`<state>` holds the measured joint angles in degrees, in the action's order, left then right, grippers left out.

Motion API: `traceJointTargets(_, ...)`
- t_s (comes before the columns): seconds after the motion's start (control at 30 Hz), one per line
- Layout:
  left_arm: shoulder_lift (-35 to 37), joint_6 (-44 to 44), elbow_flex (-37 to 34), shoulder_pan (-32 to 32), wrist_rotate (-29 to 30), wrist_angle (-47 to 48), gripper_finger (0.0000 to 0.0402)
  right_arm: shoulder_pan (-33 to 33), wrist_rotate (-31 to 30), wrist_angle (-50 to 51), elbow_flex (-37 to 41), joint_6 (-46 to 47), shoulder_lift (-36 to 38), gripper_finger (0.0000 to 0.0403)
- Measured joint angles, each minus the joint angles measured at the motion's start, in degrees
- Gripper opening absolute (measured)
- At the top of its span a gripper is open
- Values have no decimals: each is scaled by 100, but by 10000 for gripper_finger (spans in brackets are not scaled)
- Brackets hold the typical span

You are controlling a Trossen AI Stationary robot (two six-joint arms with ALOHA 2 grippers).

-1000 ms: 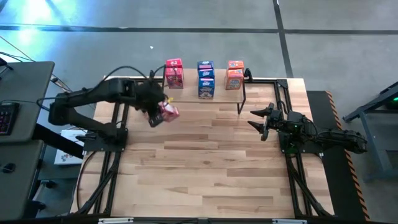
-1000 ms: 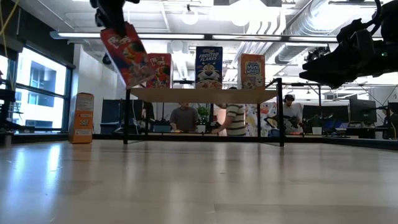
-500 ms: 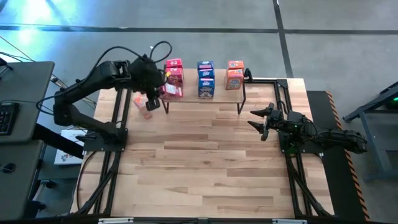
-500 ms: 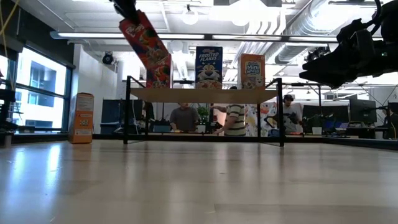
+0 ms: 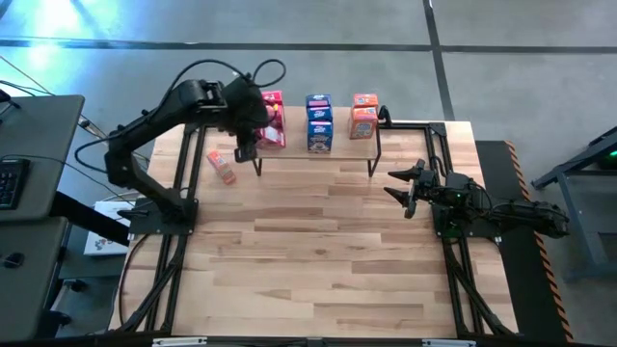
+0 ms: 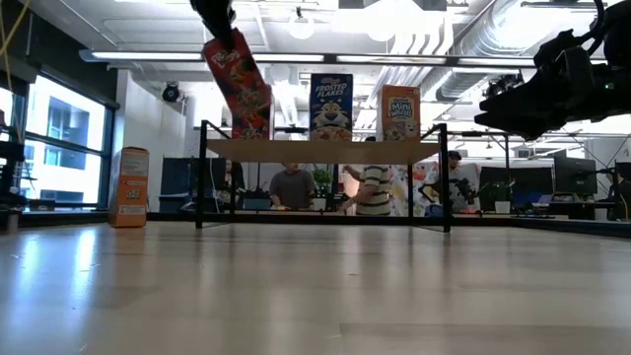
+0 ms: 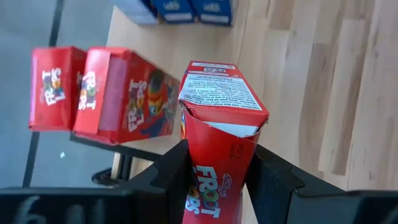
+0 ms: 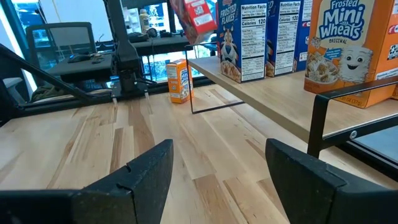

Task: Stack cereal on shelf
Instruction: Put the red cereal box on the shelf

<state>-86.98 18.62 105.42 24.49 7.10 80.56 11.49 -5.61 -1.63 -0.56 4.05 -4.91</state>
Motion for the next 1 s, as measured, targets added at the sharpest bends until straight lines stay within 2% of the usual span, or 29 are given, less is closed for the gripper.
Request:
traceJointTargets(0.53, -926, 291, 761, 186, -1, 588, 129, -2, 0, 2, 0, 0, 0, 248)
traceJointTargets(1.0, -1198, 464, 870, 374, 11, 688, 129, -1, 0, 1, 0, 0, 0, 248)
